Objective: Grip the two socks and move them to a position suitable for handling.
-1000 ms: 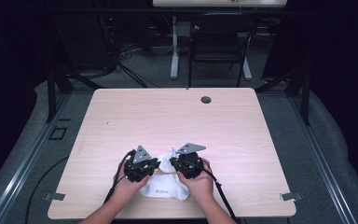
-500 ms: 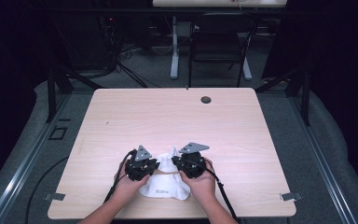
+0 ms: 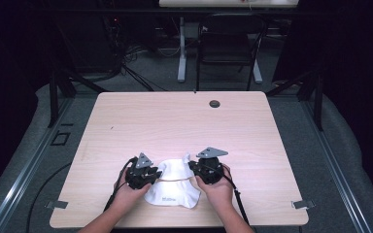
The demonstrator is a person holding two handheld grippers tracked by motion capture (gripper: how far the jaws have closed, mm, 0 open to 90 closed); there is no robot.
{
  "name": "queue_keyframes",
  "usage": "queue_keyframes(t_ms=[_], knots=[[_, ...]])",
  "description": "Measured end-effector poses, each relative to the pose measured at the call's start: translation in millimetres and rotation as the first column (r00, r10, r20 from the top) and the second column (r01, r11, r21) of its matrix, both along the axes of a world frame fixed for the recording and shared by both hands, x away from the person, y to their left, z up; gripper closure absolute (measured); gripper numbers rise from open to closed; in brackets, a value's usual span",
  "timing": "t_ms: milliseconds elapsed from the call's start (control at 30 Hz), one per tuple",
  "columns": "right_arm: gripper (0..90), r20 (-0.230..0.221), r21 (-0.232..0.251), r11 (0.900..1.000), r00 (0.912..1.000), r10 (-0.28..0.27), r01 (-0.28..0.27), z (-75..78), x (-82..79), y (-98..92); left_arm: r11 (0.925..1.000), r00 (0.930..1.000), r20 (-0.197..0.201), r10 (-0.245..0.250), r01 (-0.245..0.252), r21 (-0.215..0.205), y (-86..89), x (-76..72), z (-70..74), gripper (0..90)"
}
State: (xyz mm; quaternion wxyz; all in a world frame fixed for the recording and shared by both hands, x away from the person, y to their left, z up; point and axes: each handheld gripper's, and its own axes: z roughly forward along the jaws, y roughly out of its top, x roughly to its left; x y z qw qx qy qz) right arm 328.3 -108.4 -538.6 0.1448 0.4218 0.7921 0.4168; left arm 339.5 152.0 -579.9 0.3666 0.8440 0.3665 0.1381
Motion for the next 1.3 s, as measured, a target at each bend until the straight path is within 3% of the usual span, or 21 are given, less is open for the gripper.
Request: queue_keyframes(t_ms=[367, 567, 733, 800, 900, 1000, 1200, 1300], knots=[[87.2, -0.02, -0.014, 0.999, 0.999, -0.039, 0.039, -10.4, 0.8, -17.3, 0.9999, 0.9998, 0.02, -0.001, 0.001, -0.014, 4.5, -0.7, -2.5, 72.0], [83.9, -0.053, -0.055, 0.996, 0.9955, -0.079, 0.076, -22.2, 2.0, -26.9, 0.9999, 0.9997, 0.025, -0.003, 0.003, -0.014, 4.6, -0.9, -2.8, 72.1], [78.8, -0.049, -0.038, 0.993, 0.992, -0.117, 0.115, -22.1, -1.2, -39.7, 0.9999, 0.9995, 0.031, -0.001, 0.001, -0.011, 4.0, -1.3, -3.2, 72.1], [79.1, -0.02, -0.011, 0.991, 0.991, -0.132, 0.132, -18.2, -3.9, -40.4, 0.9999, 0.9995, 0.031, -0.001, 0.001, -0.011, 4.0, -1.2, -3.2, 72.1], [79.5, 0.001, -0.002, 0.995, 0.9951, -0.099, 0.099, -13.2, -5.1, -35.3, 0.9999, 0.9994, 0.033, -0.005, 0.005, -0.009, 4.6, -0.1, -3.2, 72.1], [79.5, 0.012, -0.03, 0.997, 0.997, -0.076, 0.076, -15.6, -2.2, -26.5, 1.0, 0.9993, 0.038, 0.001, -0.001, -0.01, 4.8, 1.1, -3.6, 72.0], [79.8, -0.045, -0.054, 0.995, 0.9957, -0.081, 0.079, -33.0, 9.3, -23.4, 0.9999, 0.9991, 0.041, 0.006, -0.005, -0.012, 4.9, 1.7, -4.0, 72.0], [80.1, -0.05, -0.086, 0.993, 0.9954, -0.082, 0.078, -39.4, 10.4, -23.3, 0.9999, 0.9991, 0.043, 0.006, -0.005, -0.009, 4.9, 1.1, -3.9, 71.9]])
